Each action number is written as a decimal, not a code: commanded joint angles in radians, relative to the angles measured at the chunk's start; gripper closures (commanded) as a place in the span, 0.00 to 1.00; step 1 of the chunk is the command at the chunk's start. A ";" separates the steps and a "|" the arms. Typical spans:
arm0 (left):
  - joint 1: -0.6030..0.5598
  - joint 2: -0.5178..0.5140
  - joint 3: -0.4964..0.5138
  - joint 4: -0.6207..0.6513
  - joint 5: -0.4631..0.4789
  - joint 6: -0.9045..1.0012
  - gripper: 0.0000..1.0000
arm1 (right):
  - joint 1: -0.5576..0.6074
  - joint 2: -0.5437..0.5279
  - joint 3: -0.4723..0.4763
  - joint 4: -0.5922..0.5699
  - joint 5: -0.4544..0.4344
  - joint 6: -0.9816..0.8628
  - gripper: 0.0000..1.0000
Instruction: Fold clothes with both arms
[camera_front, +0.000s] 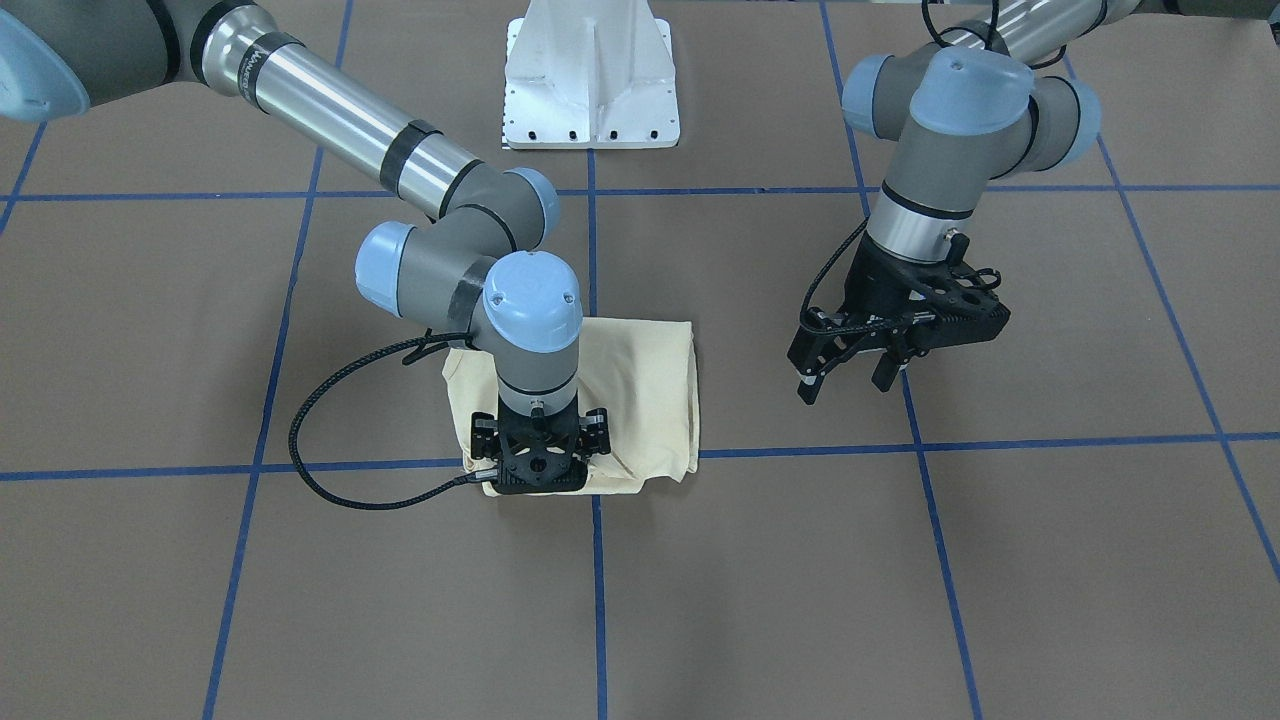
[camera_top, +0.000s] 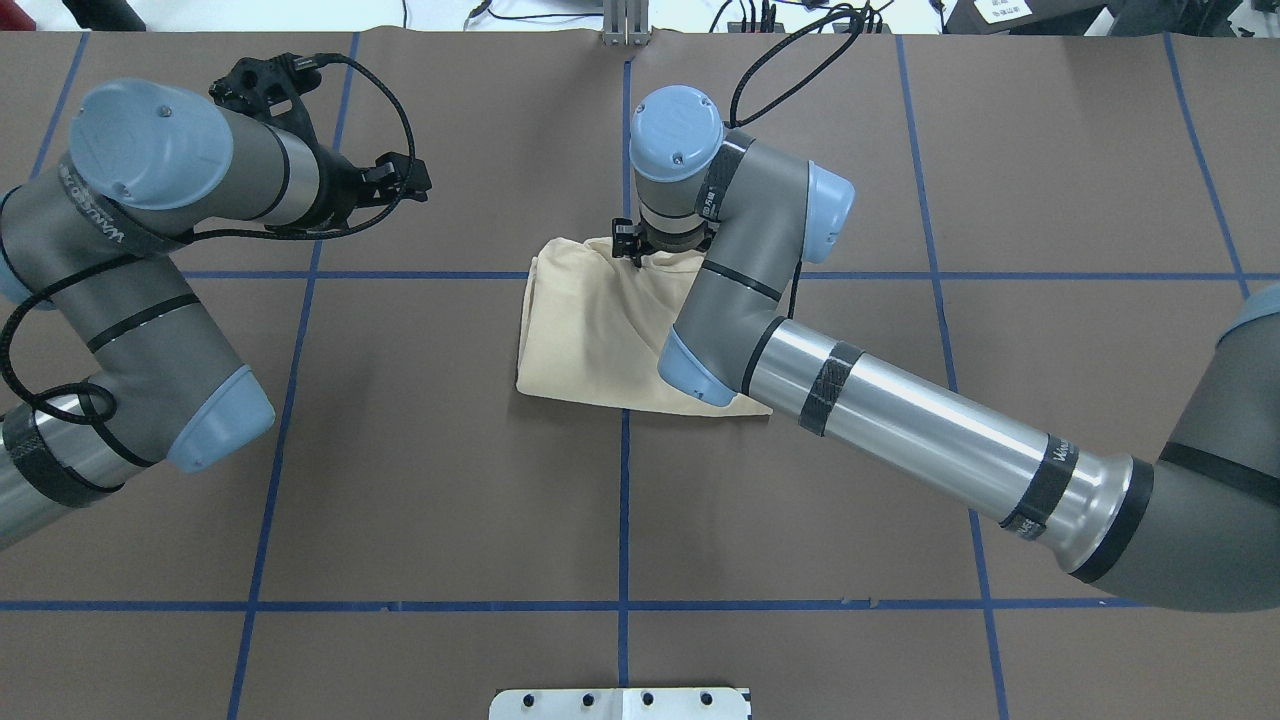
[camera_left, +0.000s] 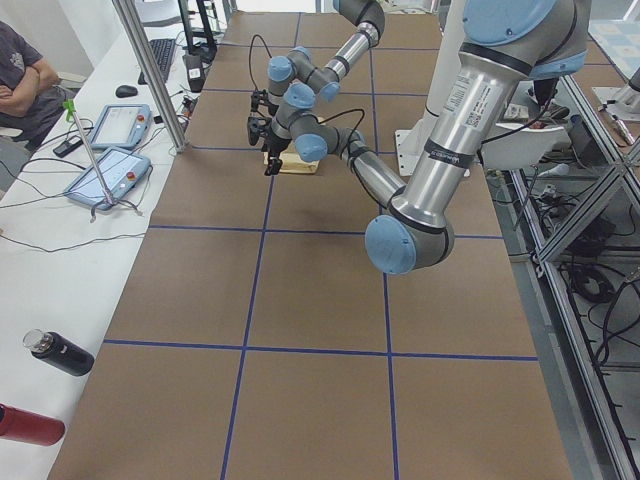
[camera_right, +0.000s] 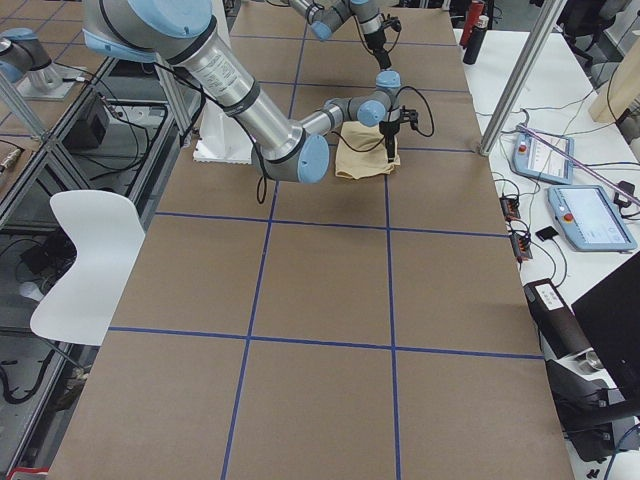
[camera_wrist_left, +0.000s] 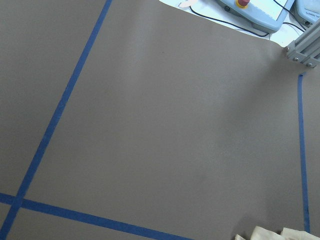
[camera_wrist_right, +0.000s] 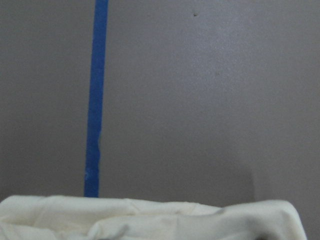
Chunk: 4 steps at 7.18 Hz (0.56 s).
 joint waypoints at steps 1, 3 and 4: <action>0.000 -0.001 0.000 0.000 0.000 0.000 0.00 | 0.001 0.000 -0.038 0.074 -0.037 0.000 0.00; -0.008 -0.001 0.000 0.002 -0.002 0.002 0.00 | 0.051 0.022 -0.029 0.076 -0.025 -0.011 0.00; -0.008 -0.001 -0.005 0.000 -0.003 0.002 0.00 | 0.089 0.031 -0.010 0.065 0.025 -0.026 0.00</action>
